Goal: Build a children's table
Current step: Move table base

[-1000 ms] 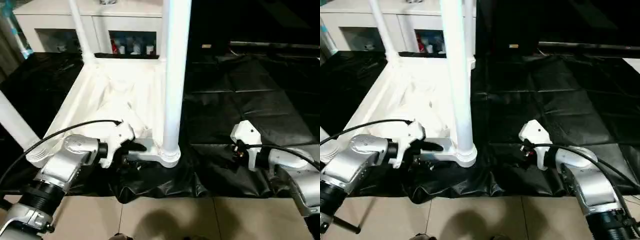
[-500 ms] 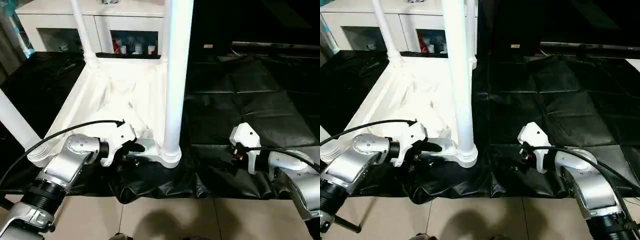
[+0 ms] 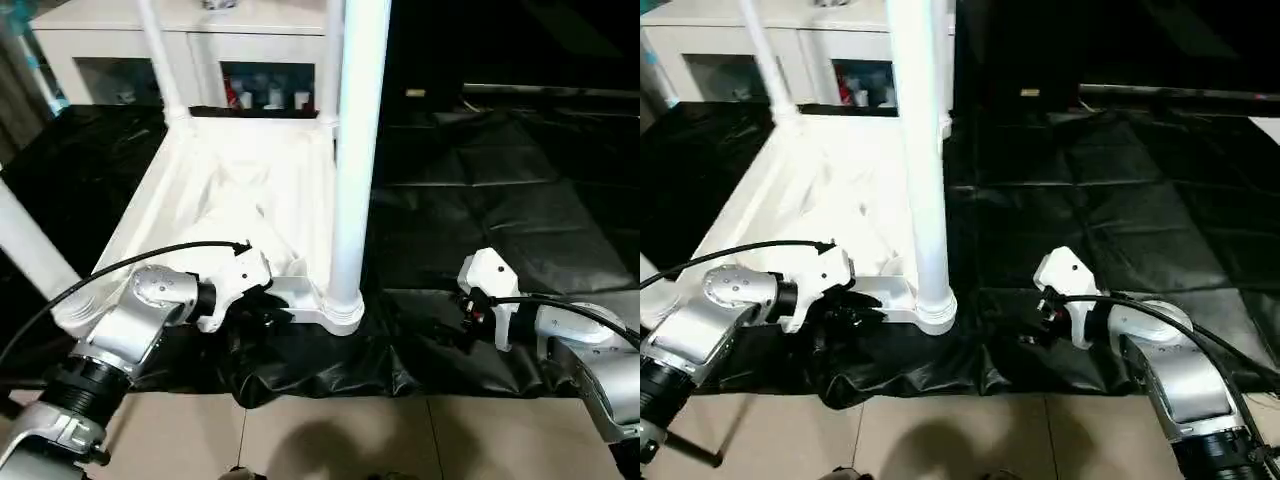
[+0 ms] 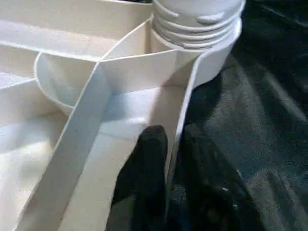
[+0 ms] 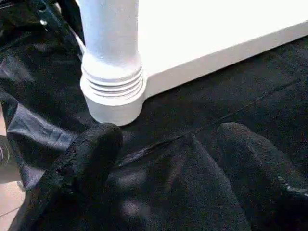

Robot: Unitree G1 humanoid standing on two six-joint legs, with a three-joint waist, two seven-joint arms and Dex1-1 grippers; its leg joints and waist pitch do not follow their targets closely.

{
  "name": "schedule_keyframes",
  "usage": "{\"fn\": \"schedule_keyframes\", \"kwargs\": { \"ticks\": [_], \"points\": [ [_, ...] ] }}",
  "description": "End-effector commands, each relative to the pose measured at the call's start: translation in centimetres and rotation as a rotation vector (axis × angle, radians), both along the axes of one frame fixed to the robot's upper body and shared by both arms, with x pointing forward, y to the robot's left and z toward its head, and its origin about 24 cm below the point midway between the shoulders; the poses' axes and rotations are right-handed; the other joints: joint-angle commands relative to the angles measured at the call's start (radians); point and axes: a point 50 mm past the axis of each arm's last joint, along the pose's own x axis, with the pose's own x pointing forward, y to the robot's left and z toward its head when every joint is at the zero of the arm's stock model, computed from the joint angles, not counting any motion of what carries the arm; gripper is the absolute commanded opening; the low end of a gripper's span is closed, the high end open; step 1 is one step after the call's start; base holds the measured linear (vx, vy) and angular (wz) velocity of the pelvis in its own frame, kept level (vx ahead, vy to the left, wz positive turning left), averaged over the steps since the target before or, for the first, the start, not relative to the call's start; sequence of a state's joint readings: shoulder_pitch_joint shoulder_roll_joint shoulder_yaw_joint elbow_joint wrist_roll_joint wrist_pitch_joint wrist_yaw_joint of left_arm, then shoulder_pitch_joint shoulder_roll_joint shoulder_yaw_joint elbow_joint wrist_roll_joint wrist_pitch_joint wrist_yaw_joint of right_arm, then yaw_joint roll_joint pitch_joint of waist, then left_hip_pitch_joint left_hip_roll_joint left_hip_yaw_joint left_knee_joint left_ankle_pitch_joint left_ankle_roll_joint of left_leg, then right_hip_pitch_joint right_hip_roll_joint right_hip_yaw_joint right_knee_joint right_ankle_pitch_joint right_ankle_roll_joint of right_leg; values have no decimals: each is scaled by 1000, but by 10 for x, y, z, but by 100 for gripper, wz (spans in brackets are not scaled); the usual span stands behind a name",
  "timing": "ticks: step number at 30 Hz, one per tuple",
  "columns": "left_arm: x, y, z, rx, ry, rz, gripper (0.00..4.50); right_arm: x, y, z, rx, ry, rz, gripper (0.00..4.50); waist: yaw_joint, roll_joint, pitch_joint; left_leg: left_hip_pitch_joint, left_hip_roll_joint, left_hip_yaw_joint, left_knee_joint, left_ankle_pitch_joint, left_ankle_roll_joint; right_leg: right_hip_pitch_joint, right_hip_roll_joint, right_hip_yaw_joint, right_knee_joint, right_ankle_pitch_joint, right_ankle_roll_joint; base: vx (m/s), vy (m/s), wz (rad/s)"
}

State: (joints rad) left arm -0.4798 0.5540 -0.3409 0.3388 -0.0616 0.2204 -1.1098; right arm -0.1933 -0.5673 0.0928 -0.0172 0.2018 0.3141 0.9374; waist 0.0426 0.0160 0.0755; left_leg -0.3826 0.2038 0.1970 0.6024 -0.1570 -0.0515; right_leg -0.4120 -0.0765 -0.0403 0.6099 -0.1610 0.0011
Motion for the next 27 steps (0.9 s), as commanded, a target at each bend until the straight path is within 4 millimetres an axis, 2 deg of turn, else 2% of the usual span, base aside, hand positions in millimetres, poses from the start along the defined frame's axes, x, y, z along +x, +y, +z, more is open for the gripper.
{"fn": "schedule_keyframes", "kwargs": {
  "ticks": [1,6,9,11,12,13,14,16,17,19,21,23,25,26,27],
  "points": [
    [1,6,-4,55,8,40,40,-1,1,2,0,-5,11,370,5,-2,-77,21,16,-23,-74,-368,-11,37,-48,25,-92,-447,-146,0,0,0],
    [5,4,-5,54,10,109,14,-1,1,2,2,-7,-3,370,-2,-3,-79,19,14,-20,-70,-342,0,38,-47,26,-91,-436,-151,0,0,0],
    [13,-4,0,-58,-14,239,5,5,-1,1,12,-17,-81,370,-2,-1,-80,21,12,-18,-66,-338,3,37,-46,24,-94,-451,-150,0,0,0],
    [16,-8,3,-122,-23,315,5,10,-2,0,27,-32,-148,370,-6,-3,-82,15,10,-18,-65,-321,2,40,-45,22,-91,-434,-154,0,0,0],
    [17,-10,4,-146,-26,345,5,12,-3,1,37,-40,-182,370,-8,-9,-84,9,9,-19,-65,-309,5,44,-43,20,-90,-424,-147,0,0,0],
    [17,-13,3,-164,-45,356,5,14,-3,0,61,-48,-219,370,-7,-7,-84,7,7,-20,-65,-300,7,46,-43,19,-89,-421,-144,0,0,0],
    [16,-15,2,-172,-60,356,5,15,-2,0,78,-55,-250,370,-10,-11,-85,4,6,-20,-65,-296,11,44,-42,18,-92,-424,-136,0,0,0],
    [14,-18,1,-175,-115,318,5,17,-2,-3,103,-60,-316,370,-10,-9,-85,7,5,-20,-65,-298,15,40,-42,18,-95,-439,-122,0,0,0],
    [11,-20,-1,-184,-123,293,5,18,-1,-5,116,-63,-352,370,-10,-8,-85,14,6,-18,-63,-310,14,35,-40,19,-99,-446,-119,0,0,0],
    [11,-21,0,-197,-138,297,5,21,-1,-6,137,-68,-410,370,-8,-6,-84,22,7,-15,-62,-318,14,28,-38,21,-101,-450,-121,0,0,0],
    [13,-21,1,-204,-166,322,5,25,-4,-8,162,-80,-518,370,-4,-4,-84,23,9,-14,-64,-314,8,25,-39,23,-100,-443,-127,0,0,0],
    [16,-20,0,-196,-173,386,5,29,-6,-10,199,-81,-626,370,-3,-2,-85,22,11,-15,-68,-312,0,26,-39,23,-96,-418,-131,0,0,0],
    [17,-20,1,-202,-177,401,5,30,-6,-11,210,-74,-652,370,-5,-2,-84,19,10,-17,-70,-324,-7,30,-38,21,-92,-417,-128,0,0,0],
    [17,-20,2,-208,-204,393,5,29,-5,-12,205,-73,-663,370,-4,-2,-84,22,10,-17,-70,-334,-8,28,-39,23,-94,-425,-124,0,0,0],
    [17,-20,3,-209,-208,391,5,29,-4,-12,204,-74,-665,370,-5,-3,-85,18,8,-17,-71,-327,-8,32,-40,23,-93,-416,-121,0,0,0]
  ]
}}
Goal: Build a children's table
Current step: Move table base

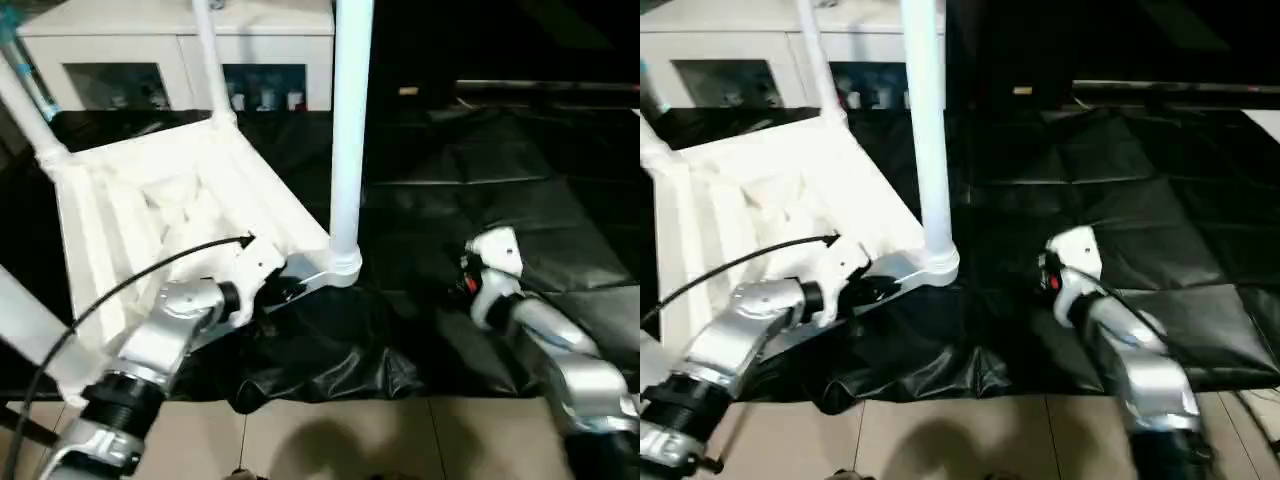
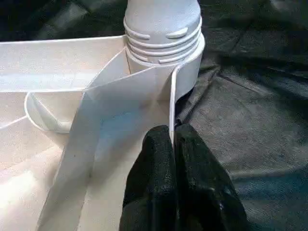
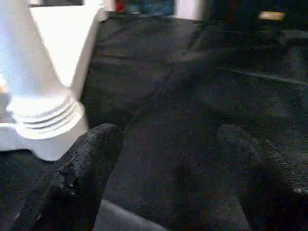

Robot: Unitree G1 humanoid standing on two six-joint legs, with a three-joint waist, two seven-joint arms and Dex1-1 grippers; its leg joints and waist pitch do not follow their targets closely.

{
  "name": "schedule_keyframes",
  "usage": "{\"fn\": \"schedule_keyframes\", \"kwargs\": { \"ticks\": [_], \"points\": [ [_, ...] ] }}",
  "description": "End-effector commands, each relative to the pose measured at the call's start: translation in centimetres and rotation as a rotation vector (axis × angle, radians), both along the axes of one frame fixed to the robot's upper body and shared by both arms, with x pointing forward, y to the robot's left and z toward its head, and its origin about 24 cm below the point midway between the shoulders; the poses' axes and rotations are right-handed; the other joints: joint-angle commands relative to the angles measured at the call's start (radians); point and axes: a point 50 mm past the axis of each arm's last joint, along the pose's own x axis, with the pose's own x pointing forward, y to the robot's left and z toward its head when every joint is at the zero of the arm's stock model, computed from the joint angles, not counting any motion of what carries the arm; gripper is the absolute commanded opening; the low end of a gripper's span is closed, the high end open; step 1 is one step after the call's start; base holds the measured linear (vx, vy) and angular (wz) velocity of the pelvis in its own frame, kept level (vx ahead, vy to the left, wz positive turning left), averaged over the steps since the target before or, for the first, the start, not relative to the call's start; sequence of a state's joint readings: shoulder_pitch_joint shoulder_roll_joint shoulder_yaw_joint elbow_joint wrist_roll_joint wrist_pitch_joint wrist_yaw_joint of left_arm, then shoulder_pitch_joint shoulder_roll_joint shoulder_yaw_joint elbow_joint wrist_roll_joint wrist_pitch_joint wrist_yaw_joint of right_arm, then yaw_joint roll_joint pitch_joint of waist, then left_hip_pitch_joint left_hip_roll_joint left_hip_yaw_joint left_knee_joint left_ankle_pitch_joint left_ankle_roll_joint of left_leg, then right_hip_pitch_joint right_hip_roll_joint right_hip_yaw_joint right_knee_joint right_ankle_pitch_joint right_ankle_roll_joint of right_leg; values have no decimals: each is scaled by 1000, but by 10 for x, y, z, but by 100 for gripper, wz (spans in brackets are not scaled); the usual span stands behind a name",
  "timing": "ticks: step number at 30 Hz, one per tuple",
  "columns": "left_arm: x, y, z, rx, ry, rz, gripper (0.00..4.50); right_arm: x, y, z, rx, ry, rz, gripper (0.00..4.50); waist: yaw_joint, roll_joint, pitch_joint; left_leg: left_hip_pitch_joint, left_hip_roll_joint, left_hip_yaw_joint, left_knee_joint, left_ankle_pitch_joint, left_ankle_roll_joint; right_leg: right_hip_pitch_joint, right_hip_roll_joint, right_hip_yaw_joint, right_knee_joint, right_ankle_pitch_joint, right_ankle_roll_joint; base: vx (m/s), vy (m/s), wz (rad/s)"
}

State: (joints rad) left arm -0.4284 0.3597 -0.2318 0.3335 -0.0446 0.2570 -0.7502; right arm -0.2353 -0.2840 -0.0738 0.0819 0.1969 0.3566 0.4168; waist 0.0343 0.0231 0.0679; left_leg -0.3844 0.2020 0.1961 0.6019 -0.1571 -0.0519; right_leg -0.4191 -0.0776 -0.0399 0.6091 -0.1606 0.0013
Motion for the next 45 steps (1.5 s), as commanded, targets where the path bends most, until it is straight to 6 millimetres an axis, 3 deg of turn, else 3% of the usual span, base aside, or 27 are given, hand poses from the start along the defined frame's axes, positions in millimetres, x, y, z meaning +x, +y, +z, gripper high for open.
{"fn": "schedule_keyframes", "kwargs": {
  "ticks": [1,10,14,17,19,20,21,22,23,25,26,27,28,29,31,32,33,34,35,36,37,38,39,40,43,44,45],
  "points": [
    [7,5,14,-57,-89,57,5,0,-3,-1,-11,11,-32,370,2,-10,-77,18,10,-17,-71,-324,-7,41,-38,23,-91,-413,-120,0,0,0],
    [8,4,19,-117,-109,88,5,-2,5,-3,-1,15,-45,370,-1,-2,-77,19,9,-17,-71,-338,-8,40,-38,22,-95,-417,-116,0,0,0],
    [7,2,20,-126,-100,82,5,-3,10,-4,-6,20,-22,370,-8,0,-71,57,8,-20,-76,-498,-14,46,-32,9,-112,-603,-83,0,0,0],
    [6,2,19,-128,-98,80,5,-4,13,-4,-23,19,3,370,-16,3,-59,78,2,-18,-77,-539,10,60,-25,-12,-135,-694,-78,0,0,0],
    [6,2,19,-129,-97,82,5,-4,16,-5,-37,23,25,370,-17,9,-61,85,4,-21,-81,-533,12,74,-32,-18,-140,-698,-77,0,0,0],
    [6,2,19,-130,-96,86,5,-5,17,-6,-44,34,44,370,-18,6,-67,78,7,-24,-87,-507,17,90,-34,-18,-133,-647,-93,0,0,0],
    [6,2,19,-131,-96,89,5,-5,18,-6,-51,35,51,370,-3,-15,-64,-17,-12,-49,-95,-450,65,150,-69,-46,-123,-652,-68,0,0,0],
    [6,2,18,-131,-95,95,5,-6,19,-7,-68,37,67,370,-10,0,-68,-9,-16,-57,-87,-446,93,144,-89,-62,-136,-738,-30,35,9,39],
    [6,3,18,-131,-94,95,5,-6,20,-7,-77,35,76,370,-15,8,-75,-12,-21,-68,-72,-408,113,157,-109,-78,-144,-747,-51,35,9,39],
    [5,3,18,-130,-92,94,5,-7,21,-8,-80,35,81,370,-25,13,-75,-24,-16,-79,-70,-361,140,177,-107,-105,-148,-664,-97,70,-8,55],
    [4,2,17,-129,-86,90,5,-8,22,-8,-69,38,95,370,-47,37,-87,55,18,-68,-75,-375,112,130,-68,-87,-138,-564,-138,75,-11,55],
    [4,2,17,-129,-86,90,5,-8,22,-8,-69,38,95,370,-55,24,-70,58,30,-80,-85,-417,98,121,-53,-91,-122,-511,-164,106,-20,33],
    [3,2,16,-127,-84,87,5,-9,23,-9,-62,42,105,370,-57,35,-77,88,49,-87,-101,-459,78,114,-36,-83,-95,-370,-215,125,-20,6],
    [2,2,15,-127,-81,85,5,-10,24,-10,-57,48,110,370,-65,25,-77,89,50,-90,-105,-441,98,117,-37,-72,-76,-263,-257,125,-20,6],
    [1,2,14,-123,-76,83,5,-11,25,-10,-64,50,123,370,-56,14,-86,44,11,-52,-82,-324,128,162,-56,-47,-79,-178,-292,94,11,-3],
    [0,2,13,-125,-73,79,5,-12,25,-10,-68,48,130,370,-45,7,-93,10,-8,-37,-62,-186,154,186,-64,-35,-80,-135,-287,70,20,-5],
    [0,1,13,-122,-71,76,5,-12,25,-11,-70,48,131,370,-36,13,-104,7,-9,-40,-48,-19,184,178,-64,-32,-58,-13,-284,57,29,-2],
    [-1,2,12,-118,-70,76,5,-13,24,-11,-70,48,131,370,-40,11,-109,5,-10,-46,-40,76,205,172,-58,-32,-40,83,-285,84,20,0],
    [-1,2,11,-111,-67,75,5,-13,24,-11,-71,48,133,370,-39,12,-120,21,-8,-62,-11,371,269,133,-47,-29,5,396,-285,84,20,0],
    [-2,2,10,-110,-66,74,5,-14,24,-11,-72,49,134,370,-40,10,-130,28,-9,-69,1,457,282,127,-42,-24,21,495,-281,83,9,4],
    [-3,2,9,-106,-60,69,5,-14,24,-12,-74,49,136,370,-36,9,-127,24,-10,-72,9,537,287,116,-40,-17,29,580,-274,0,0,0],
    [-3,2,9,-106,-59,68,5,-15,23,-12,-75,50,137,370,-26,4,-128,20,-14,-67,14,553,272,108,-40,-7,32,651,-258,0,0,0],
    [-3,2,9,-109,-53,68,5,-15,23,-12,-76,50,137,370,-20,1,-124,4,-17,-60,6,453,245,113,-44,-1,31,614,-250,0,0,0],
    [-4,1,8,-105,-53,67,5,-15,23,-12,-77,51,136,370,-14,6,-121,2,-13,-59,1,389,230,110,-47,1,26,564,-250,-66,7,-2],
    [-4,1,8,-94,-54,69,5,-16,21,-13,-79,53,128,370,-4,14,-87,15,19,-44,-35,-53,119,90,-55,6,-24,31,-273,-90,2,-2],
    [-4,1,7,-92,-54,72,5,-16,21,-14,-79,54,124,370,-4,13,-81,17,20,-42,-41,-116,94,88,-54,7,-31,-46,-269,-110,-3,-1],
    [-4,1,7,-91,-53,73,5,-16,21,-14,-78,53,120,370,-3,12,-70,24,20,-38,-52,-242,38,82,-52,10,-45,-203,-248,-117,-10,-1]
  ]
}}
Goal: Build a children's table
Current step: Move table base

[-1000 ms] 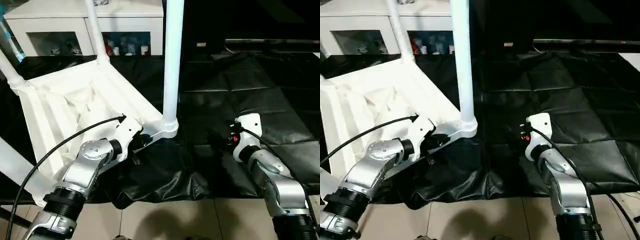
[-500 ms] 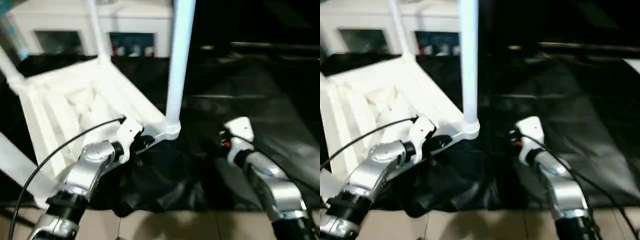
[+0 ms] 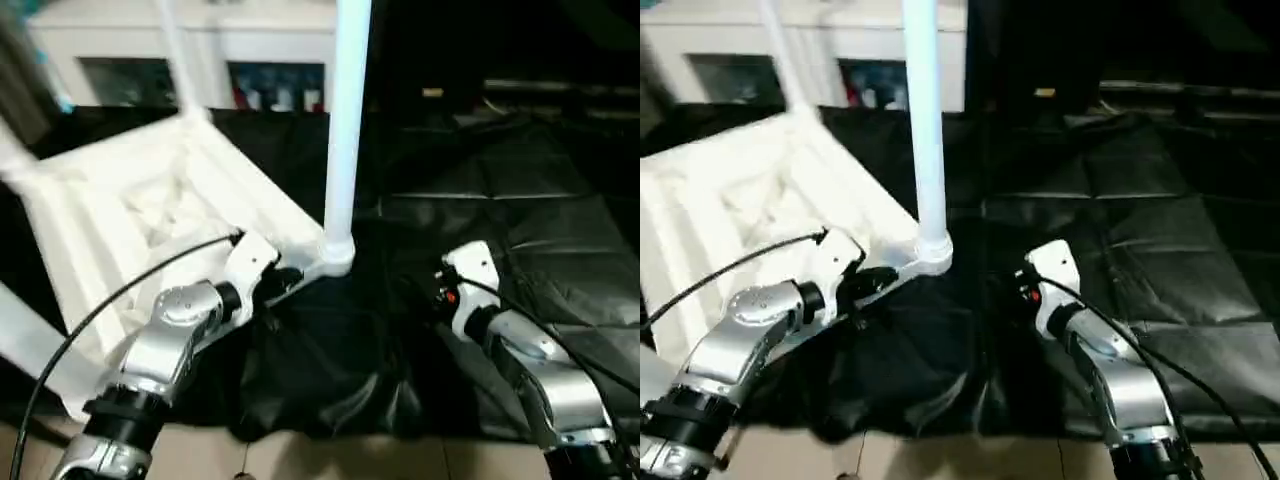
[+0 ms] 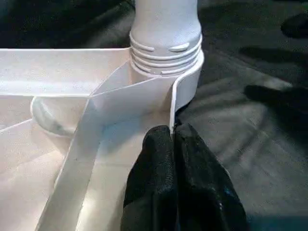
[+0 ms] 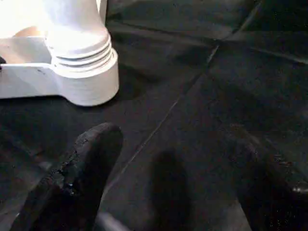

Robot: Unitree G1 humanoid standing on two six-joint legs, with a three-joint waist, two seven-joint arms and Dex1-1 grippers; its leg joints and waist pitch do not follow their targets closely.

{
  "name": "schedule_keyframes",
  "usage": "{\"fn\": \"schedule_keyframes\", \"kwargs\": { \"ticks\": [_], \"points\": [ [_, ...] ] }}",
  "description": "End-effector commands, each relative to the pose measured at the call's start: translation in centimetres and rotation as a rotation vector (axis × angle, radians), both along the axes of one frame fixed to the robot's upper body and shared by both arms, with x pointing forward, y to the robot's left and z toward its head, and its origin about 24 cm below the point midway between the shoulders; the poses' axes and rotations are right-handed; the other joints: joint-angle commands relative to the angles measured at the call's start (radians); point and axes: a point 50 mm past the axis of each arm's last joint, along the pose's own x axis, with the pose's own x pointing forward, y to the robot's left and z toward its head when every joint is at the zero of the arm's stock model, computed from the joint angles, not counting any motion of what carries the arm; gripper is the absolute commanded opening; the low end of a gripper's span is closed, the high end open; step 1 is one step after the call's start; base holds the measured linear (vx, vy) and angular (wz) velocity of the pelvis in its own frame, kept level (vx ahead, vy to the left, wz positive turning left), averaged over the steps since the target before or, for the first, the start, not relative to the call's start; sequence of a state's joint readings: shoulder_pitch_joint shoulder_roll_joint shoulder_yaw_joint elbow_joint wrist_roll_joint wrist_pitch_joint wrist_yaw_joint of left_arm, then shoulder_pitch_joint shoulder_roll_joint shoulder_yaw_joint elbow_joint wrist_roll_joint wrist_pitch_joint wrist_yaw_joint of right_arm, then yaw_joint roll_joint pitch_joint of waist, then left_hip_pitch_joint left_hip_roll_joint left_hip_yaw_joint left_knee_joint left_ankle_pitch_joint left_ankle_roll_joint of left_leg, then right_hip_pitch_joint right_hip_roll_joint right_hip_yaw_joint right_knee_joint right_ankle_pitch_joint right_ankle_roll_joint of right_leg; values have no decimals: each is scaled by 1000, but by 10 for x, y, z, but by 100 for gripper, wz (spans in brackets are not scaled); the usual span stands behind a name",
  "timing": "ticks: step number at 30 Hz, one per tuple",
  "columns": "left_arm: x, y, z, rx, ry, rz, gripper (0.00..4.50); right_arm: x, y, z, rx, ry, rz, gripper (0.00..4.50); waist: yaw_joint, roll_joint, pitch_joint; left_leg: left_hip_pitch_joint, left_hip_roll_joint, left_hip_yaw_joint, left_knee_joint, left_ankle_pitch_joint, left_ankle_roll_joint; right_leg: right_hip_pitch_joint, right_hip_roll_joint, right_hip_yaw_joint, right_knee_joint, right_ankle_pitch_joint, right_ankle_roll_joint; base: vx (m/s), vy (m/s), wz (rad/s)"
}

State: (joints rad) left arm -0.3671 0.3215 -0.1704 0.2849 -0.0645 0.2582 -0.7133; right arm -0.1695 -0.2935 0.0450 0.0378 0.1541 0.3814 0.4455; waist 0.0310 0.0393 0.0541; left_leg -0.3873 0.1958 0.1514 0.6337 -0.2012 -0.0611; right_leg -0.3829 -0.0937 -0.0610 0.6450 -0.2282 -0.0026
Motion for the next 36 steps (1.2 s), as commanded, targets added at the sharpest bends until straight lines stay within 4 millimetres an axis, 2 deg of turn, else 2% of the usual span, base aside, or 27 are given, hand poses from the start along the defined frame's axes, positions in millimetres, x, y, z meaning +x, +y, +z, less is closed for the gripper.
{"fn": "schedule_keyframes", "kwargs": {
  "ticks": [1,2,4,5,6,7,8,9,10,11,13,14,16,18,20,22,26,27,28,29,30,31,32,33,34,35,36],
  "points": [
    [3,-1,10,-14,-43,4,5,0,-1,6,-12,-31,0,370,1,-5,-50,36,26,7,-92,-288,0,41,-38,34,-92,-264,-213,-107,-4,-1],
    [3,-2,10,-19,-42,4,5,0,0,6,-16,-33,5,370,-1,-7,-52,37,24,5,-94,-316,-25,40,-38,38,-97,-310,-185,-107,-4,-1],
    [3,-2,11,-29,-39,5,5,-1,2,6,-33,-23,31,370,-2,-8,-54,29,22,2,-98,-306,-32,42,-37,39,-97,-312,-166,-107,6,-2],
    [3,-2,11,-30,-39,4,5,-1,3,6,-40,-22,37,370,3,4,-60,-35,-3,-38,-115,-275,52,88,-53,-20,-89,-302,-145,-113,8,-1],
    [3,-2,11,-31,-38,5,5,-1,3,5,-45,-22,44,370,-12,4,-56,-40,-14,-58,-106,-301,99,83,-62,-44,-98,-323,-154,-98,8,23],
    [3,-2,11,-30,-37,5,5,-1,4,5,-45,-24,46,370,-15,6,-59,-37,-17,-63,-100,-319,102,86,-70,-52,-105,-348,-159,-66,-7,48],
    [3,-2,11,-30,-37,6,5,-1,4,5,-41,-27,38,370,-25,5,-53,-44,-21,-73,-94,-391,80,97,-89,-67,-120,-456,-147,-66,-7,48],
    [3,-1,11,-30,-36,6,5,0,3,5,-39,-29,32,370,-26,7,-51,-55,-24,-80,-90,-442,43,110,-103,-82,-131,-583,-101,-50,-19,49],
    [3,-1,11,-31,-36,6,5,1,3,6,-27,-39,20,370,-49,18,-51,26,11,-59,-72,-512,-10,51,-83,-54,-149,-639,-83,-14,-26,28],
    [3,-1,11,-32,-35,6,5,2,1,7,-12,-35,-1,370,-55,8,-34,35,17,-62,-83,-609,-50,54,-71,-58,-153,-634,-95,-14,-26,28],
    [3,-1,11,-33,-33,5,5,4,-2,7,-5,-30,-33,370,-61,10,-27,60,18,-57,-96,-744,-73,63,-47,-84,-160,-678,-55,0,0,0],
    [3,-1,11,-34,-31,5,5,5,-4,7,-9,-31,-40,370,-70,16,-27,63,19,-58,-105,-783,-76,76,-40,-92,-156,-649,-45,0,0,0],
    [3,-1,11,-35,-30,5,5,6,-6,7,-23,-33,-54,370,-77,20,-28,52,21,-59,-120,-793,-76,101,-43,-79,-141,-608,-49,0,0,0],
    [3,-1,11,-34,-29,3,5,6,-7,7,-25,-35,-62,370,-83,12,-35,52,6,-45,-101,-679,-55,97,-62,-61,-167,-655,-61,0,0,0],
    [3,-2,11,-35,-27,1,5,6,-8,6,-24,-35,-68,370,-82,9,-44,34,4,-35,-98,-564,-22,111,-67,-48,-168,-637,-79,53,10,-1],
    [3,-2,11,-35,-26,0,5,6,-8,6,-21,-35,-71,370,-83,12,-52,25,8,-31,-104,-488,9,119,-57,-41,-156,-537,-118,71,9,1],
    [3,-2,11,-34,-23,-3,5,5,-6,6,-44,-34,-49,370,-84,19,-67,40,14,-25,-109,-356,90,118,-33,-35,-124,-269,-233,96,-4,6],
    [3,-3,11,-33,-21,-5,5,3,-3,5,-92,-41,-6,370,-59,8,-64,-54,-30,-35,-88,-219,217,191,-66,-59,-147,-223,-204,94,8,19],
    [3,-3,11,-33,-21,-5,5,2,-3,4,-100,-42,3,370,-60,12,-75,-52,-33,-35,-76,-156,256,202,-82,-66,-155,-214,-172,101,20,40],
    [3,-3,11,-32,-20,-6,5,0,0,3,-96,-42,15,370,-63,15,-81,-56,-42,-42,-59,-49,322,209,-82,-86,-158,-183,-136,101,20,40],
    [3,-3,11,-32,-20,-6,5,0,0,3,-96,-42,15,370,-65,18,-80,-48,-44,-47,-59,-14,344,207,-75,-97,-159,-168,-131,127,0,58],
    [3,-3,11,-31,-20,-7,5,0,0,3,-74,-40,-1,370,-78,26,-80,-40,-50,-66,-61,70,389,215,-47,-120,-149,-128,-122,174,-14,57],
    [3,-3,11,-30,-19,-7,5,1,-1,3,-53,-30,-19,370,-108,58,-93,101,9,-94,-74,134,420,124,14,-105,-87,-107,-142,174,-14,57],
    [3,-2,11,-30,-19,-7,5,1,-2,3,-42,-23,-29,370,-142,54,-96,196,89,-192,-80,250,547,7,28,-80,13,-161,-99,196,-63,19],
    [2,-2,11,-29,-18,-9,5,1,-2,2,-45,-23,-27,370,-125,47,-94,203,107,-208,-79,293,597,-17,14,-56,37,-174,-65,143,-82,-8],
    [2,-3,10,-27,-18,-10,5,2,-2,2,-50,-24,-24,370,-122,23,-85,186,127,-206,-84,312,630,-51,-20,-7,64,-137,-16,143,-82,-8],
    [2,-3,10,-26,-18,-12,5,1,-2,2,-56,-27,-20,370,-117,12,-82,174,118,-197,-90,278,604,-47,-35,19,55,-105,-5,79,-89,-10]
  ]
}}
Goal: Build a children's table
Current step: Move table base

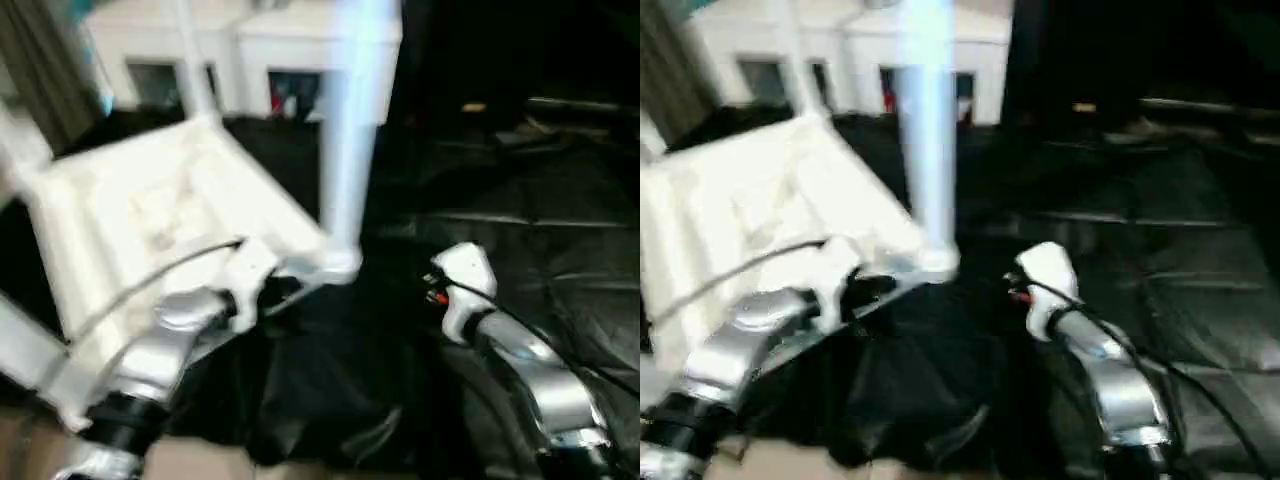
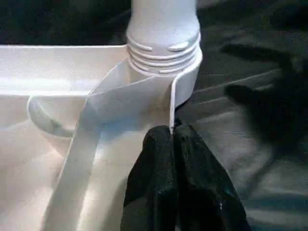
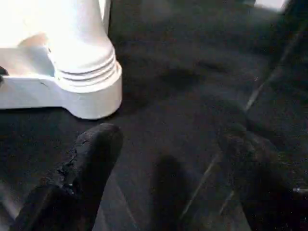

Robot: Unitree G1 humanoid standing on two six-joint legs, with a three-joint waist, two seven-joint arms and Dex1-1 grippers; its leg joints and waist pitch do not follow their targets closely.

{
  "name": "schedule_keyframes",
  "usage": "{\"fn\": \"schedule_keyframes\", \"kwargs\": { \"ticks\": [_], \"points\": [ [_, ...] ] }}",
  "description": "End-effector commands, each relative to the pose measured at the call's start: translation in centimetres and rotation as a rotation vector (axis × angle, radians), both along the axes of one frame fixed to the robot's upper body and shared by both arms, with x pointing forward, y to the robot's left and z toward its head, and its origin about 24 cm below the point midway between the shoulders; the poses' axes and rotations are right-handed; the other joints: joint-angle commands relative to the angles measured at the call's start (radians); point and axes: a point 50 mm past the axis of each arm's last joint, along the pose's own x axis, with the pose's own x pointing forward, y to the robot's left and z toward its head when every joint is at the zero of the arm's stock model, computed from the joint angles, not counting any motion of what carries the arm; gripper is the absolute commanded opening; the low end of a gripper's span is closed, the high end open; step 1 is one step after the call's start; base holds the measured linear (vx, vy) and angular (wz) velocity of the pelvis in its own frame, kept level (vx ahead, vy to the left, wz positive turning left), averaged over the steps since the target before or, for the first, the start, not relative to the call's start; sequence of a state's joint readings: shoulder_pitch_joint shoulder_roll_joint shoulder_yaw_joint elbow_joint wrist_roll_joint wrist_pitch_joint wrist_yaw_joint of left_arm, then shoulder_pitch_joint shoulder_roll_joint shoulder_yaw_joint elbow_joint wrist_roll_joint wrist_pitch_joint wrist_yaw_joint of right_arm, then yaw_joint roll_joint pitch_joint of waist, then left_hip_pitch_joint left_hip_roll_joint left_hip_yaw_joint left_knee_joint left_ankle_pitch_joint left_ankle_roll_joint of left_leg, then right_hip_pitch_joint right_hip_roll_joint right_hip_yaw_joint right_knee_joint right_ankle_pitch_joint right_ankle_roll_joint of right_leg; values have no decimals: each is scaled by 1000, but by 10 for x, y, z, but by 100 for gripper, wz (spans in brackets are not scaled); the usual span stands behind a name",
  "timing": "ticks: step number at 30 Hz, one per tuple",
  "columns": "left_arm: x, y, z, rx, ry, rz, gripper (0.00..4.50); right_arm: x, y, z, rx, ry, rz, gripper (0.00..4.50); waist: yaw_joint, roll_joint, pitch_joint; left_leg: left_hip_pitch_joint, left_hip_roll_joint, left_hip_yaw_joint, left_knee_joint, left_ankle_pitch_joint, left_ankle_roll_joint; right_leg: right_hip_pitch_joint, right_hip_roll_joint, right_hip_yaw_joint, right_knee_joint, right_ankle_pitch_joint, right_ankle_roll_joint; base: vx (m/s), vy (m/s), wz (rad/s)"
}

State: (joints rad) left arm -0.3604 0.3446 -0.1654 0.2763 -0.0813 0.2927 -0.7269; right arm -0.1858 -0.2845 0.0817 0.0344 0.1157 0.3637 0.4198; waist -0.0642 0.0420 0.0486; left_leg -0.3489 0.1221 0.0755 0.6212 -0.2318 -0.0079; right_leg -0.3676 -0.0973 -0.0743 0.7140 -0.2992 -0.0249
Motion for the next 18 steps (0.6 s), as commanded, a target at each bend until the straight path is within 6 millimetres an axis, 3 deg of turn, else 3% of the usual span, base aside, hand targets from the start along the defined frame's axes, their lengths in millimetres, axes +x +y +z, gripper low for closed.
{"fn": "schedule_keyframes", "kwargs": {
  "ticks": [1,2,3,4,5,6,7,8,9,10,11,12,13,14,15,16,17,18],
  "points": [
    [3,-10,11,-29,-52,-21,5,-2,-12,-1,-21,4,-34,370,7,-35,-67,60,91,-41,-44,96,402,3,-66,85,-114,79,0,46,-111,6],
    [4,-10,11,-29,-51,-22,5,-2,-11,-1,-24,3,-33,370,62,-68,-63,-67,-41,44,91,-101,270,133,-105,180,-198,17,-34,46,-111,6],
    [4,-10,11,-27,-51,-24,5,-2,-12,-1,-26,0,-37,370,69,-58,-62,-103,-8,20,125,-62,158,160,-137,181,-187,-96,-47,70,-74,11],
    [4,-10,11,-26,-51,-27,5,-1,-12,-1,-26,-1,-41,370,76,-60,-61,-109,-14,21,125,-25,116,159,-109,158,-183,-115,-37,85,-52,-7],
    [4,-11,11,-24,-50,-31,5,-1,-13,0,-27,-2,-49,370,86,-37,-56,-111,4,17,96,32,72,151,-106,137,-190,-119,-90,85,-52,-7],
    [3,-12,11,-29,-52,-37,5,-1,-14,-1,-28,-3,-56,370,85,-29,-54,-106,14,19,73,54,72,145,-93,121,-193,-122,-126,65,-30,-3],
    [3,-12,11,-34,-54,-42,5,-1,-14,-1,-30,-3,-62,370,78,32,-66,-73,68,12,-26,164,97,129,-44,52,-165,20,-171,81,26,-1],
    [3,-12,11,-35,-55,-43,5,0,-15,-1,-30,-3,-64,370,67,38,-64,-57,99,-12,-52,165,147,106,-17,34,-132,94,-150,81,26,-1],
    [3,-13,11,-25,-53,-51,5,0,-16,0,-30,-6,-75,370,42,59,-79,39,160,-74,-37,292,280,23,17,14,-58,142,-135,118,53,-4],
    [4,-13,11,-23,-53,-58,5,0,-18,1,-30,-12,-80,370,30,50,-90,61,177,-93,-25,413,341,0,-3,27,-47,168,-135,98,56,-6],
    [3,-14,11,-25,-52,-70,5,1,-19,3,-30,-21,-83,370,43,24,-89,39,166,-96,0,712,376,-12,-54,76,-60,304,-99,98,56,-6],
    [3,-14,11,-25,-52,-71,5,1,-19,3,-30,-22,-83,370,43,24,-89,39,166,-96,0,712,376,-12,-54,76,-60,304,-99,0,0,0],
    [2,-15,11,-31,-52,-98,5,1,-21,5,-27,-33,-86,370,63,5,-85,-25,96,-42,4,622,305,32,-78,87,-87,427,-104,0,0,0],
    [1,-17,11,-39,-44,-130,5,2,-23,7,-22,-39,-89,370,83,-3,-93,-60,55,-2,-2,417,221,71,-78,83,-85,550,-114,0,0,0],
    [0,-17,11,-42,-37,-146,5,2,-25,7,-19,-41,-91,370,89,-2,-83,-55,65,7,-19,218,160,67,-75,78,-99,509,-140,0,0,0],
    [-1,-19,11,-32,-29,-192,5,4,-29,11,0,-49,-90,370,90,4,-79,-52,72,7,-30,148,139,69,-70,72,-103,447,-161,-64,13,2],
    [-1,-19,11,-26,-24,-212,5,4,-31,14,23,-48,-79,370,89,17,-72,-41,89,6,-44,33,112,60,-60,67,-108,306,-203,-64,13,2],
    [-1,-19,11,-24,-24,-217,5,4,-31,15,33,-46,-72,370,85,20,-64,-30,103,10,-57,-77,91,52,-53,67,-114,183,-238,-67,20,1]
  ]
}}
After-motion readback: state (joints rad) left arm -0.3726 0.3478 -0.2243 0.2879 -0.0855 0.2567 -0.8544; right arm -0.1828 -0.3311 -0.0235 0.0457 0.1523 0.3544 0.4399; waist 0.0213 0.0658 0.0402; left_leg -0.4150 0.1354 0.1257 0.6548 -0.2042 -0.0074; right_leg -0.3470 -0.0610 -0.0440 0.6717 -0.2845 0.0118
